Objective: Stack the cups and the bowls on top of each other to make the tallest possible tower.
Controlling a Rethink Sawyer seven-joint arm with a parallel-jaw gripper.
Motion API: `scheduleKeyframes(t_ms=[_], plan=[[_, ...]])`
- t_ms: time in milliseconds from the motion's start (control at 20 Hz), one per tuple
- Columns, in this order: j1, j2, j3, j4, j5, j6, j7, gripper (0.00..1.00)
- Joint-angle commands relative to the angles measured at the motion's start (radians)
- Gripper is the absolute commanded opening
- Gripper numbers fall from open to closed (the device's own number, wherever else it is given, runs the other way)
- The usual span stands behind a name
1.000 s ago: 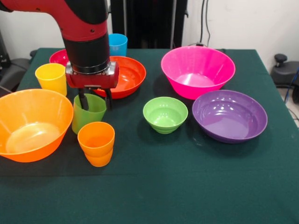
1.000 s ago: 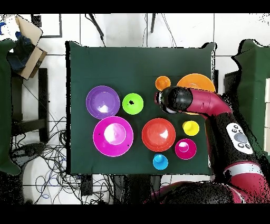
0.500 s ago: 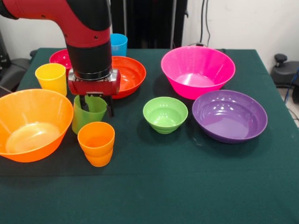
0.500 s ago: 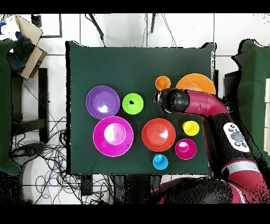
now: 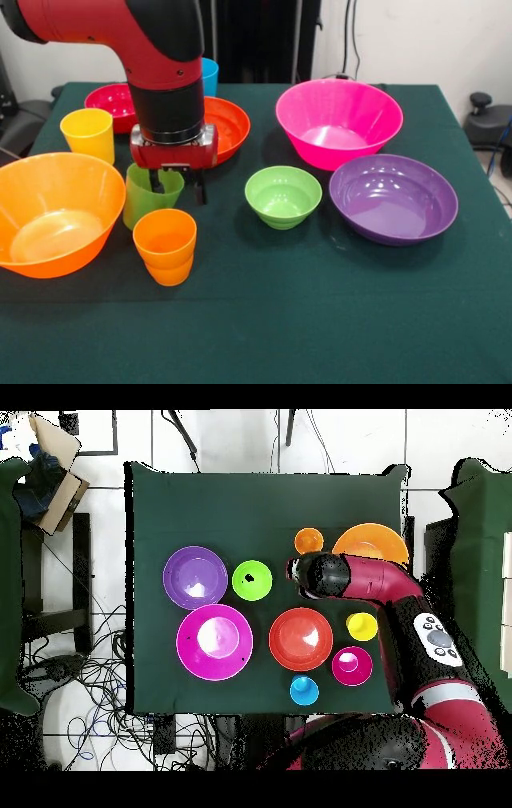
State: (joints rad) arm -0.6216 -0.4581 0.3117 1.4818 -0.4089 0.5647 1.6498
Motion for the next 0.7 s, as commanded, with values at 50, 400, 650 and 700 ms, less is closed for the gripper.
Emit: scheduleKeyframes(t_ms=[50,400,650,700], plan=[[0.052,0.029,-0.023,-0.021,-0.092,-0.021,-0.014,1.0],[0.102,-0.009,-0.083,-0.071,-0.094,0.062,0.013,0.0],[0.114,-0.02,-0.066,-0.091,-0.057,0.129,-0.033,0.0],[0.112,-0.016,-0.053,-0.099,-0.042,0.151,-0.047,0.0]])
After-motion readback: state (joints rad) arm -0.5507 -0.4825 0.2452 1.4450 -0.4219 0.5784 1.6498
